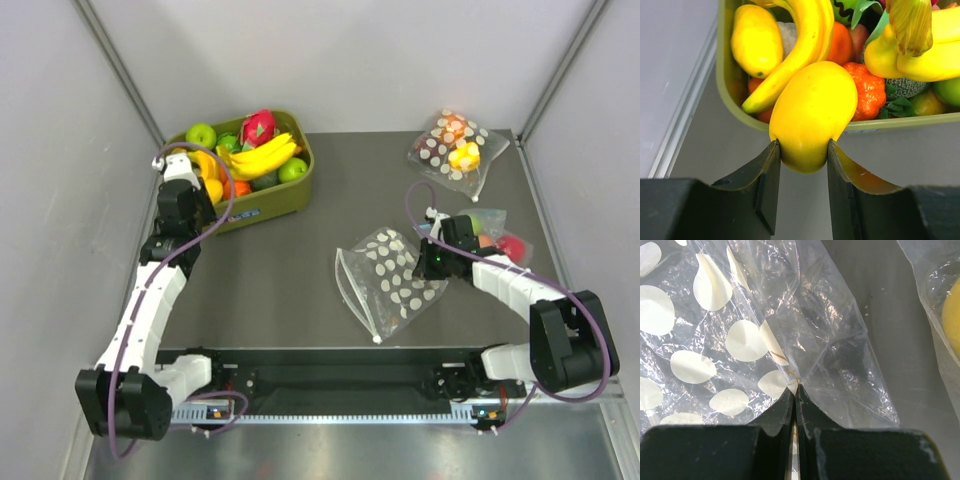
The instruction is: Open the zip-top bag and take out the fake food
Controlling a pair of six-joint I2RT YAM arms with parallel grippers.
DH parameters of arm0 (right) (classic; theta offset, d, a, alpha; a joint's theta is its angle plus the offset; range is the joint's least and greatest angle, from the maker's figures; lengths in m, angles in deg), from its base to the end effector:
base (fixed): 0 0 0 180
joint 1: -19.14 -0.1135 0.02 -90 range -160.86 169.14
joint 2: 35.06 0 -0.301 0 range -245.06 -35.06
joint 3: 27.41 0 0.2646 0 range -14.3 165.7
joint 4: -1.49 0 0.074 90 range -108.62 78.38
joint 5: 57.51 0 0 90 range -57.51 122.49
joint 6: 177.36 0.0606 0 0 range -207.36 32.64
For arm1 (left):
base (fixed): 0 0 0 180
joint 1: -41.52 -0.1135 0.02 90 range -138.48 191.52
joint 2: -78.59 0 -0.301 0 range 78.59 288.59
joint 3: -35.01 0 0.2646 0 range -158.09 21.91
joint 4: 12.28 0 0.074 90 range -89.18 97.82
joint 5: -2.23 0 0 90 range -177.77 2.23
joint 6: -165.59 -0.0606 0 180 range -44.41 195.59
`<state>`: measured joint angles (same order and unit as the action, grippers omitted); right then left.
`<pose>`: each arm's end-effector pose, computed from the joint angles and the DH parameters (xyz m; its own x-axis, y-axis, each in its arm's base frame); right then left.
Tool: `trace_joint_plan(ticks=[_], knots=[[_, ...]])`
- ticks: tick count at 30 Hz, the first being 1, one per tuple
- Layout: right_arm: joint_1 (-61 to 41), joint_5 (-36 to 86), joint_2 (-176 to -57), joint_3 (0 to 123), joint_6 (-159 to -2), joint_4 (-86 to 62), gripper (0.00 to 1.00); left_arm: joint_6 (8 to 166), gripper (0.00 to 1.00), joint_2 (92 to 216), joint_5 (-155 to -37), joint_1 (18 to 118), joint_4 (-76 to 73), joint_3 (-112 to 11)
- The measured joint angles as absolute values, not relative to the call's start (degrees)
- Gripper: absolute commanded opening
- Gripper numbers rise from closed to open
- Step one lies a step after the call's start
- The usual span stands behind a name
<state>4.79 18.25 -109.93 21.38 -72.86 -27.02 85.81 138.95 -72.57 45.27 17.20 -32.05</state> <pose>0.2443 0.0779 0.1796 -0.8592 0.0307 -0.5108 -0.1686 0.9255 0.3392 0.2566 -0.0009 0.3547 -0.3486 -0.1487 -0.9254 -0.2438 0.9677 -0.0637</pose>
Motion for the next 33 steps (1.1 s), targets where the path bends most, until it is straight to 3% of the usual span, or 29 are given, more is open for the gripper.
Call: trace_joint_plan(ticks=[8,21,22,23,27,29,33], knots=[[4.8,18.3,-109.9,21.4,-72.9,-27.0,0.0,83.8,0.0,143.7,-81.0,42.8,12.2,-32.2],[4.8,18.3,-109.9,21.4,-72.9,-27.0,0.0,81.6,0.01,153.1,-84.4,40.8,7.7,-33.9],[4.8,18.3,-109.9,21.4,-72.9,-27.0,0.0,81.6,0.06,153.1,-84.3,40.7,7.7,-33.9],[4.8,18.3,-109.9,21.4,-72.9,-27.0,0.0,81.5,0.23,153.1,-84.2,40.7,7.7,-33.9],[4.8,18.3,-109.9,21.4,-72.9,-27.0,0.0,81.4,0.48,153.0,-83.9,40.7,7.7,-33.9],[4.8,18.3,-109.9,21.4,-72.9,-27.0,0.0,81.1,0.72,152.7,-83.9,40.7,7.8,-33.9],[4.8,18.3,-109.9,21.4,-72.9,-27.0,0.0,81.4,0.85,151.7,-83.9,40.7,7.9,-33.9]])
